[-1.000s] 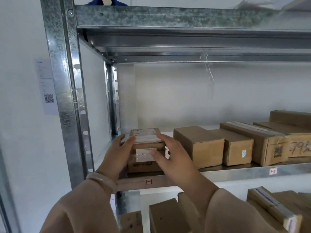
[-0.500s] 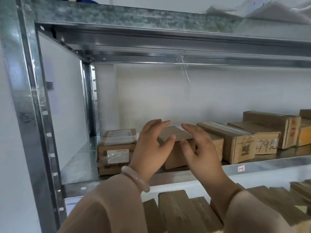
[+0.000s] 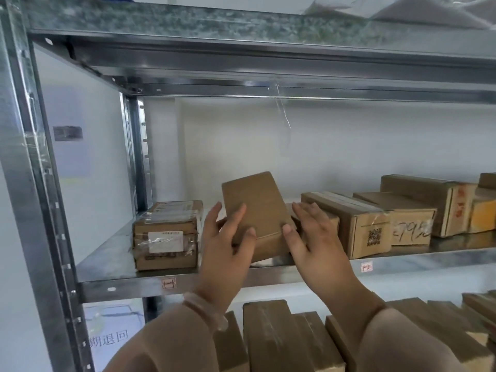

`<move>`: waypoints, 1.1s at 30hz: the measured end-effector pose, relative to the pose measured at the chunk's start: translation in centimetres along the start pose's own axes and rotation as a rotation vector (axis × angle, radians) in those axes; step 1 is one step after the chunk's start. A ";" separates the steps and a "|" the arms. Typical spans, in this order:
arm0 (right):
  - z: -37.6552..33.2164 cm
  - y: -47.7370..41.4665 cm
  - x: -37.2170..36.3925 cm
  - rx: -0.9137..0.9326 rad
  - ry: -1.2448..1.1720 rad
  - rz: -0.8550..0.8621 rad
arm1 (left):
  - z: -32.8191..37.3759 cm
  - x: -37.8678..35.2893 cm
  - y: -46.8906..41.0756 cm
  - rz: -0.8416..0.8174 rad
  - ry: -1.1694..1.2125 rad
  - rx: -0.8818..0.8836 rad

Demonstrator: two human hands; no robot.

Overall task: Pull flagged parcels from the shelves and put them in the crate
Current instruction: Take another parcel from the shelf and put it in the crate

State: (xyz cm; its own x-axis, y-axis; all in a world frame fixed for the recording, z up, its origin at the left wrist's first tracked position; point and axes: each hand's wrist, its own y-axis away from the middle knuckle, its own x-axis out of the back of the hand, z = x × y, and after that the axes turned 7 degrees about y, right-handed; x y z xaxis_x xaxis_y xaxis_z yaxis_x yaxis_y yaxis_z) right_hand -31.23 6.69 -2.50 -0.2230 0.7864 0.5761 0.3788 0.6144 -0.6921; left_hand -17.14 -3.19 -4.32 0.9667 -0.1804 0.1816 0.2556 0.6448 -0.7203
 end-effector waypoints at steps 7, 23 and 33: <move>-0.8 2.5 -0.5 0.148 -0.218 -0.069 | 2.4 0.7 1.0 0.073 0.048 0.130; -1.2 5.5 0.2 -0.054 -0.962 -0.198 | 2.7 2.0 5.4 -0.100 1.338 0.551; -0.5 12.2 -1.1 0.004 -0.709 -0.159 | 1.0 3.6 10.6 0.075 0.328 0.263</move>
State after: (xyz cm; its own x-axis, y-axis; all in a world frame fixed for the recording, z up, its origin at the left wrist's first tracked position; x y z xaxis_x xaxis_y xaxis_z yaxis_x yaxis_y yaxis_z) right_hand -25.90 13.30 -11.34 -0.8045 0.5385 0.2504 0.2898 0.7240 -0.6260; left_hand -10.95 3.77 -10.66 0.9384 -0.3248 -0.1182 0.2200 0.8251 -0.5205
